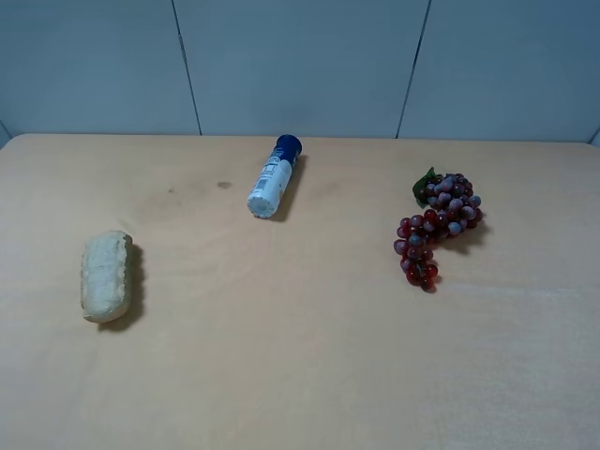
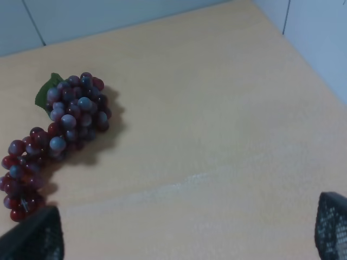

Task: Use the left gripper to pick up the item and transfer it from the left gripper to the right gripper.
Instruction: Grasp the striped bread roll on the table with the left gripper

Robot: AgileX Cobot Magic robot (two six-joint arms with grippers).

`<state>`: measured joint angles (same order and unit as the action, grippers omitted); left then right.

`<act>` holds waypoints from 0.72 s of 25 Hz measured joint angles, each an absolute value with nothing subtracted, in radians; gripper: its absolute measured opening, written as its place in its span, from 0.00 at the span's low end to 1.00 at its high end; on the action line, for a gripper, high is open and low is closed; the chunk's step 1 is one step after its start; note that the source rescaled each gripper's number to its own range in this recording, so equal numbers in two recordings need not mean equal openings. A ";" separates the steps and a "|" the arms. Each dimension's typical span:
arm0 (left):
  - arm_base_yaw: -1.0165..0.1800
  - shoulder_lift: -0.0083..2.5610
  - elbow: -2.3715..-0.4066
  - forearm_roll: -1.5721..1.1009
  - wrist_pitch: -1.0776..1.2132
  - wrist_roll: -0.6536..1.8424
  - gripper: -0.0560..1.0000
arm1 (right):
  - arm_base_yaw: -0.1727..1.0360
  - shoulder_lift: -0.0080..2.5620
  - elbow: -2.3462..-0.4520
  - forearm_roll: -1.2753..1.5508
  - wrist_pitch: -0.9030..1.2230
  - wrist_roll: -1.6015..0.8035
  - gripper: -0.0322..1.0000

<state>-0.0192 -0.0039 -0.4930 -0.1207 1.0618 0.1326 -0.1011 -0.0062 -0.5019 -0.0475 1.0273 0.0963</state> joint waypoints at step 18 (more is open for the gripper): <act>-0.019 0.477 -0.697 -0.097 1.097 0.032 1.00 | -0.101 -0.006 -0.502 -0.048 1.027 0.096 1.00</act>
<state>-0.0192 0.4768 -0.6969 -0.0975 1.0974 0.0315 -0.1011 -0.0062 -0.5019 -0.0475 1.0273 0.0963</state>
